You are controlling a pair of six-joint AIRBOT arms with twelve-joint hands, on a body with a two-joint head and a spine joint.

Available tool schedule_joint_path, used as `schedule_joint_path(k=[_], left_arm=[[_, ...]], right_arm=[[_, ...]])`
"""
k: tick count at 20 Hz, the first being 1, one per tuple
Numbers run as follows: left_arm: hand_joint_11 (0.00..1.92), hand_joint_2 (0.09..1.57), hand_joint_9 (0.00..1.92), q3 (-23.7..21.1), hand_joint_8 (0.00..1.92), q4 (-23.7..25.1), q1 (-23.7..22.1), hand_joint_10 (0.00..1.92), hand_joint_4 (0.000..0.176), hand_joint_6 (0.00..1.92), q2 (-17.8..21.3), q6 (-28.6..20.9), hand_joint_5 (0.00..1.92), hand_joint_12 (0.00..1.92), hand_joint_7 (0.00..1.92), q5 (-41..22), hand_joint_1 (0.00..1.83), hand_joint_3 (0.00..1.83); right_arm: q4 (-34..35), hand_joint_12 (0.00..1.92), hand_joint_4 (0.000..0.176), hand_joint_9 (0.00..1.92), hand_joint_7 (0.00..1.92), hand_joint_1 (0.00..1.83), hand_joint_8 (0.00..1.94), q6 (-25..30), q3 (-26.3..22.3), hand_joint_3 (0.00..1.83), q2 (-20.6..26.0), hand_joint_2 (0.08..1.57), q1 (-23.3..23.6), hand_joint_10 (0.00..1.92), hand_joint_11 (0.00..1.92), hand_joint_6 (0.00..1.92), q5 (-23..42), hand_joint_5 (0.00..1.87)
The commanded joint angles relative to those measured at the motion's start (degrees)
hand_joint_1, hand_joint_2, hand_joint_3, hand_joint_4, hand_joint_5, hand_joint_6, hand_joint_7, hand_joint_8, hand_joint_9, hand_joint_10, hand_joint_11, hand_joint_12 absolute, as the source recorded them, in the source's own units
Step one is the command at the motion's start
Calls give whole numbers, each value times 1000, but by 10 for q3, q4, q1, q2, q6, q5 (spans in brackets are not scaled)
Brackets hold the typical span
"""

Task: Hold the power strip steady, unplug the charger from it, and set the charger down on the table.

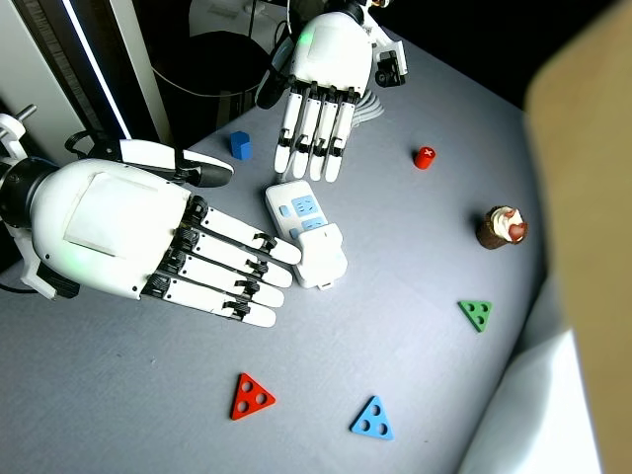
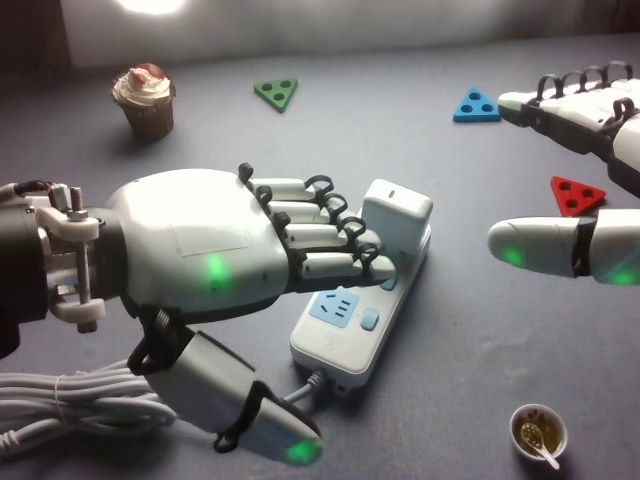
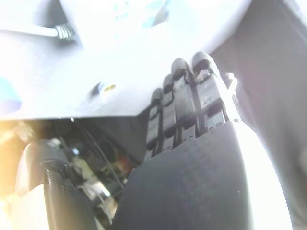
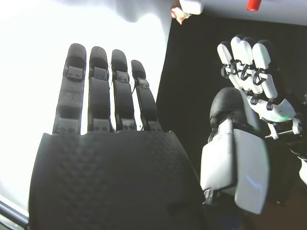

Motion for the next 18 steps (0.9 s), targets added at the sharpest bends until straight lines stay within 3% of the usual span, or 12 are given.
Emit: schedule_joint_path(k=[1, 7, 13, 18], left_arm=[[63, 895, 120, -2, 1, -14, -3, 2, 0, 1, -1, -1, 120, 187, 129, -40, 0, 3], [71, 903, 121, -3, 6, -12, -3, 5, 0, 7, -13, -2, 117, 164, 122, -24, 0, 2], [97, 893, 134, 10, 7, 73, -1, 6, 0, 6, -37, -103, 124, 161, 136, 10, 0, 0], [86, 893, 125, 16, 4, 76, 11, 3, 0, 2, -55, -108, 116, 144, 127, 31, 0, 0]], right_arm=[[-12, 142, 0, 109, 97, 0, 6, 3, -1, 0, 7, 918, 3, 3, 59, 6, 65, 60], [-15, 95, 0, 126, 122, 0, 2, 3, -2, 3, 7, 929, 2, 3, 87, 1, 69, 87], [-21, 88, 0, 137, 130, 0, 11, 3, -3, 4, 7, 938, 0, 9, 108, 12, 74, 96], [-22, 84, 0, 138, 125, 0, 4, 3, -5, 6, 7, 948, -2, 6, 119, 3, 76, 85]])
